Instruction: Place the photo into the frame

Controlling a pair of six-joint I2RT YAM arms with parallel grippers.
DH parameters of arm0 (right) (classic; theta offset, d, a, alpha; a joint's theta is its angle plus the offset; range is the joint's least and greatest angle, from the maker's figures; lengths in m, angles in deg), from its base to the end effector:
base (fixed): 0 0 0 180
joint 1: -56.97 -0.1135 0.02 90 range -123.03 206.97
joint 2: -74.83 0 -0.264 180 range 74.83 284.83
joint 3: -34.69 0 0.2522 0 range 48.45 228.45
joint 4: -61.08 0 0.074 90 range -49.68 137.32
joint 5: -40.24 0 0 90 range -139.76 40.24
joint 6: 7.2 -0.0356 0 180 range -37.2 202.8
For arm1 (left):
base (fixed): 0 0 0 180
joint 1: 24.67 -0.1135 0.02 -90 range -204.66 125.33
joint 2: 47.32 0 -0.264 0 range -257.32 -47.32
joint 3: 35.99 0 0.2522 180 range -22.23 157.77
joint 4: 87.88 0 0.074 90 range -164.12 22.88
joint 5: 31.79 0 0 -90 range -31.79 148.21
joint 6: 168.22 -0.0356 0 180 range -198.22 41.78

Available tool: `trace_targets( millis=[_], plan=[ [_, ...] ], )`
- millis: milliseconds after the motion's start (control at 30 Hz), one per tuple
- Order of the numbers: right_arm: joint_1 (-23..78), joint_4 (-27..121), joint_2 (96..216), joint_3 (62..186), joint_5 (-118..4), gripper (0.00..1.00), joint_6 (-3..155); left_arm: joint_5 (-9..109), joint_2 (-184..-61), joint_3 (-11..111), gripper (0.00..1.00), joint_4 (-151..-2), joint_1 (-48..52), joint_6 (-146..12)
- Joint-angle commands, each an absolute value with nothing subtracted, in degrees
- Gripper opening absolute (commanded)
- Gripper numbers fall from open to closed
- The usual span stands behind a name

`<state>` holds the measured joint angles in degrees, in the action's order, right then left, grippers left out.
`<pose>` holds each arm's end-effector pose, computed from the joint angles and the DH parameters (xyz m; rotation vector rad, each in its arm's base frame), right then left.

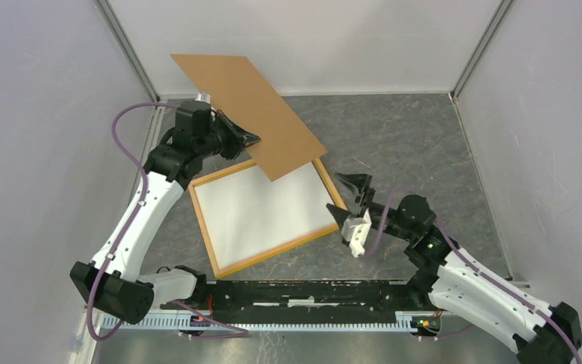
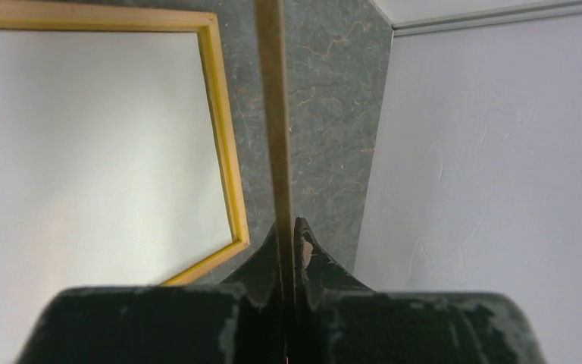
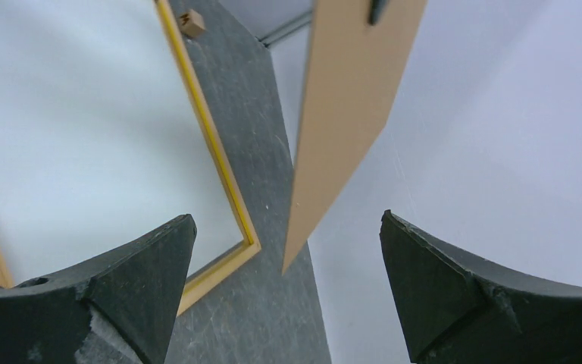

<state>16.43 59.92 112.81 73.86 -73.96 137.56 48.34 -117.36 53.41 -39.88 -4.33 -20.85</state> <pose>0.1201 0.1219 0.2813 -1.3580 0.7918 0.1366 0.2450 -0.0973 0.3930 -0.5971 2.1413 -0.9756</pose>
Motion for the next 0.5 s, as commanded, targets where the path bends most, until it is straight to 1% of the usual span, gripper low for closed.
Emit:
trace_targets(
  millis=[0,100,300,367,467],
  plan=[
    [10.08,74.17,119.57,73.47,-74.04,0.98,151.23,46.53,-112.29,54.80,0.02,-42.14,-5.03,-15.12],
    [2.97,83.94,127.19,72.48,-63.15,0.98,154.28,45.27,-110.84,53.59,0.02,-42.35,-5.27,-12.47],
    [-2.68,101.06,139.72,74.01,-46.88,0.98,153.96,45.89,-108.58,52.88,0.02,-39.61,-5.72,-11.47],
    [-3.21,104.40,141.68,74.20,-44.72,0.98,153.37,46.99,-107.65,52.58,0.02,-38.84,-5.98,-11.19],
    [-3.33,105.04,141.73,74.23,-45.20,0.98,152.45,48.04,-106.43,51.83,0.02,-38.83,-6.30,-10.56]
  ],
)
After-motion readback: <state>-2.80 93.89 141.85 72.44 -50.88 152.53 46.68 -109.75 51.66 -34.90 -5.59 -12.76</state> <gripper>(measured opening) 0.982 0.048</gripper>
